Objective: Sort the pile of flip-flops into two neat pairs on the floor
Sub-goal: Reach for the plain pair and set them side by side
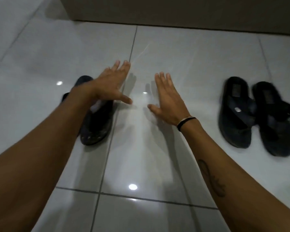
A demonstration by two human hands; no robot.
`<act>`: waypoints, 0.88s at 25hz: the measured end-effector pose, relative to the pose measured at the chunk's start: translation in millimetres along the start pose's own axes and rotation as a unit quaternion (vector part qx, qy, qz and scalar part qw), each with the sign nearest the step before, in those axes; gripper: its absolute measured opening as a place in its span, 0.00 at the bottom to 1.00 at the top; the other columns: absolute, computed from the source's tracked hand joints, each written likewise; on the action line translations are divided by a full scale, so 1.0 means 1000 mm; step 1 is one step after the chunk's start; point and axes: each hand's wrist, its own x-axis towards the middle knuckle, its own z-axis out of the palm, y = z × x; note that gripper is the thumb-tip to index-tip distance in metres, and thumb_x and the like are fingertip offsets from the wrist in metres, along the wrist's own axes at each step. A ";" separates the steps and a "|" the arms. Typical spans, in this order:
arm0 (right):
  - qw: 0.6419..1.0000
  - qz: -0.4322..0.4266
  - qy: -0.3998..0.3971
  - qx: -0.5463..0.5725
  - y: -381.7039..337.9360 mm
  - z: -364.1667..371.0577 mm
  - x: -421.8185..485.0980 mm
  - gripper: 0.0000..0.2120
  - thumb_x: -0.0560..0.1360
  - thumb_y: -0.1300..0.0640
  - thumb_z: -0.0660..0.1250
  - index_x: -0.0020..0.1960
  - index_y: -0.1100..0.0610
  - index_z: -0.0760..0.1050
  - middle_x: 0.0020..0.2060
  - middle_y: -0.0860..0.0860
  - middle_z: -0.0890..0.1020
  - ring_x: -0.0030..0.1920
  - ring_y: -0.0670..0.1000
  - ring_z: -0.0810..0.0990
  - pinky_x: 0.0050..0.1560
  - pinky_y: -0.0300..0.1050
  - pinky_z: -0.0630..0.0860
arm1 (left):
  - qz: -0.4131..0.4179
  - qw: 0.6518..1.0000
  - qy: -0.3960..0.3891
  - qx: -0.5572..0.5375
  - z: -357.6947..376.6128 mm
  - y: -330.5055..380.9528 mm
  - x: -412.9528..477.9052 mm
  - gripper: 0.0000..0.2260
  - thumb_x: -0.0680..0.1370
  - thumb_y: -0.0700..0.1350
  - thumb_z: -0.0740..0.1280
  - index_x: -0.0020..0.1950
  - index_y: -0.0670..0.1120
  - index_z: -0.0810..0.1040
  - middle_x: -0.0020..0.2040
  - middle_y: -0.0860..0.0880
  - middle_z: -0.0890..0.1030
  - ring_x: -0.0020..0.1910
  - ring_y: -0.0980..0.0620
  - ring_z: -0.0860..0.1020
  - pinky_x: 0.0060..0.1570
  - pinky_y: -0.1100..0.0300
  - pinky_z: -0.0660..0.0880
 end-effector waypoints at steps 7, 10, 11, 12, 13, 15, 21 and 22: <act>0.988 0.151 0.003 -0.041 0.163 -0.107 -0.110 0.44 0.72 0.58 0.69 0.83 0.54 0.52 0.84 0.55 0.50 0.84 0.58 0.44 0.83 0.55 0.48 | 0.140 0.984 0.030 -0.105 0.095 0.196 0.094 0.63 0.65 0.77 0.70 0.85 0.52 0.36 0.85 0.49 0.33 0.84 0.48 0.34 0.83 0.50 0.42; 0.973 0.221 0.008 -0.062 0.217 -0.140 -0.145 0.46 0.71 0.57 0.70 0.84 0.50 0.51 0.84 0.55 0.50 0.84 0.61 0.43 0.83 0.60 0.46 | 0.170 0.981 0.018 -0.097 0.115 0.264 0.113 0.65 0.63 0.78 0.70 0.85 0.53 0.37 0.85 0.48 0.32 0.84 0.46 0.33 0.83 0.47 0.43; 0.967 0.242 -0.009 -0.078 0.232 -0.146 -0.152 0.46 0.71 0.54 0.69 0.84 0.50 0.50 0.84 0.56 0.50 0.84 0.63 0.42 0.83 0.63 0.45 | 0.169 0.981 0.013 -0.096 0.122 0.280 0.117 0.65 0.63 0.77 0.72 0.85 0.53 0.37 0.85 0.48 0.31 0.84 0.46 0.33 0.83 0.48 0.43; 0.961 0.259 -0.035 -0.090 0.245 -0.151 -0.158 0.47 0.70 0.51 0.69 0.84 0.50 0.50 0.84 0.56 0.50 0.83 0.64 0.42 0.82 0.64 0.45 | 0.168 0.981 0.012 -0.096 0.127 0.293 0.119 0.65 0.62 0.77 0.73 0.86 0.53 0.38 0.84 0.48 0.30 0.84 0.46 0.33 0.82 0.49 0.44; 0.956 0.272 -0.064 -0.088 0.256 -0.153 -0.163 0.47 0.70 0.48 0.68 0.83 0.50 0.51 0.84 0.56 0.51 0.83 0.65 0.40 0.82 0.65 0.46 | 0.164 0.982 0.016 -0.096 0.130 0.304 0.121 0.66 0.62 0.75 0.74 0.86 0.52 0.40 0.84 0.48 0.29 0.84 0.46 0.34 0.81 0.51 0.45; 0.952 0.277 -0.116 -0.062 0.270 -0.155 -0.168 0.47 0.71 0.47 0.71 0.84 0.51 0.51 0.84 0.53 0.49 0.83 0.62 0.35 0.81 0.62 0.50 | 0.154 0.984 0.029 -0.089 0.133 0.319 0.126 0.65 0.61 0.73 0.77 0.86 0.51 0.45 0.84 0.49 0.30 0.85 0.48 0.36 0.81 0.52 0.48; 0.951 0.290 -0.102 -0.034 0.307 -0.170 -0.188 0.49 0.70 0.62 0.75 0.83 0.47 0.52 0.85 0.50 0.46 0.83 0.58 0.34 0.81 0.58 0.53 | 0.152 0.986 0.014 -0.074 0.135 0.361 0.137 0.65 0.61 0.72 0.77 0.86 0.47 0.48 0.87 0.48 0.42 0.85 0.46 0.37 0.82 0.46 0.50; 0.948 0.301 -0.099 -0.033 0.318 -0.175 -0.194 0.49 0.70 0.63 0.74 0.83 0.47 0.53 0.85 0.51 0.46 0.83 0.59 0.34 0.81 0.58 0.52 | 0.161 0.984 0.018 -0.071 0.139 0.375 0.139 0.65 0.61 0.73 0.77 0.86 0.47 0.48 0.87 0.47 0.42 0.85 0.45 0.38 0.82 0.47 0.49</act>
